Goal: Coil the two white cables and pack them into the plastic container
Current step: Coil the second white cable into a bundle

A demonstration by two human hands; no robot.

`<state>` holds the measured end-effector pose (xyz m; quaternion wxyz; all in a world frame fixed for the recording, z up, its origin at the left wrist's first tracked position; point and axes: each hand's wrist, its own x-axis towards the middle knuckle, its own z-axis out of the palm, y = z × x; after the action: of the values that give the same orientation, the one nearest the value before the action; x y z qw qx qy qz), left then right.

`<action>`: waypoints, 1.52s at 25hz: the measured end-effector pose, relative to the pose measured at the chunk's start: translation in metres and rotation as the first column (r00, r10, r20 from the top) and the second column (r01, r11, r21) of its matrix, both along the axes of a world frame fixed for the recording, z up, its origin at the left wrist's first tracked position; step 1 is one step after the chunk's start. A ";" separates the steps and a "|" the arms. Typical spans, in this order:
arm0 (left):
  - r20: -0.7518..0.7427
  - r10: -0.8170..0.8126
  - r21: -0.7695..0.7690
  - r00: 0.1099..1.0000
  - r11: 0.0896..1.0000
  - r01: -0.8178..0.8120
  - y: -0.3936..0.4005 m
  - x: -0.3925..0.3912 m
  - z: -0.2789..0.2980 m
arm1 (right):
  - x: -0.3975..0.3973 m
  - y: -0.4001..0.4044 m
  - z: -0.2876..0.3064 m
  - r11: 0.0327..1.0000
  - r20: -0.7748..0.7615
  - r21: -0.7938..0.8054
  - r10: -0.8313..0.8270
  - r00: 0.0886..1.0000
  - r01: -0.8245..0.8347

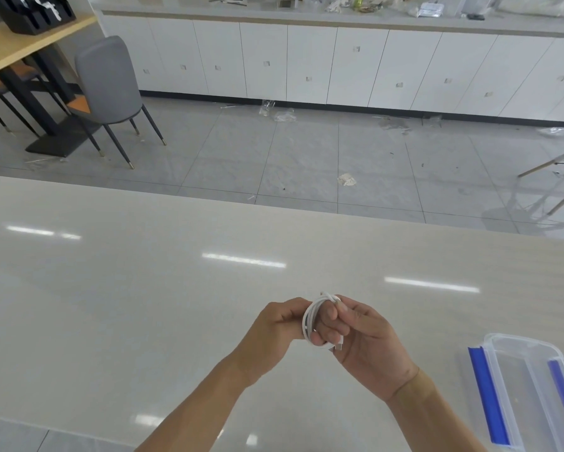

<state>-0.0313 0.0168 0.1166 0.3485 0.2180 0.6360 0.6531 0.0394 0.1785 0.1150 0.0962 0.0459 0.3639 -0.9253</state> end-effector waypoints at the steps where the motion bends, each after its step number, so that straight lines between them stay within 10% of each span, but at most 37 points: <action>1: 0.063 -0.049 0.027 0.997 0.999 0.047 -0.002 -0.002 0.001 | 0.000 0.001 0.000 1.000 0.005 0.015 -0.005 1.000 0.005; 9: 0.106 -0.144 -0.010 0.984 0.989 0.146 -0.003 -0.004 -0.002 | 0.002 0.005 -0.002 1.000 0.015 0.001 0.013 1.000 -0.013; 22: -0.391 0.057 -0.293 0.918 0.939 -0.183 -0.001 0.006 -0.005 | 0.002 -0.003 -0.001 0.910 0.039 0.415 -0.022 0.999 0.004; 32: -0.558 0.216 -0.331 0.801 0.828 -0.454 0.001 0.014 -0.024 | 0.006 -0.023 -0.022 0.416 -0.092 0.867 -0.407 0.909 0.274; 38: -0.347 0.310 -0.329 0.885 0.844 -0.425 -0.002 0.016 -0.027 | 0.010 -0.018 -0.022 0.678 0.051 0.713 -0.301 0.952 0.176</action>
<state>-0.0156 0.0150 0.0893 0.1584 0.1062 0.8274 0.5282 0.0492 0.1602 0.0929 -0.0206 0.2023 0.6688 -0.7151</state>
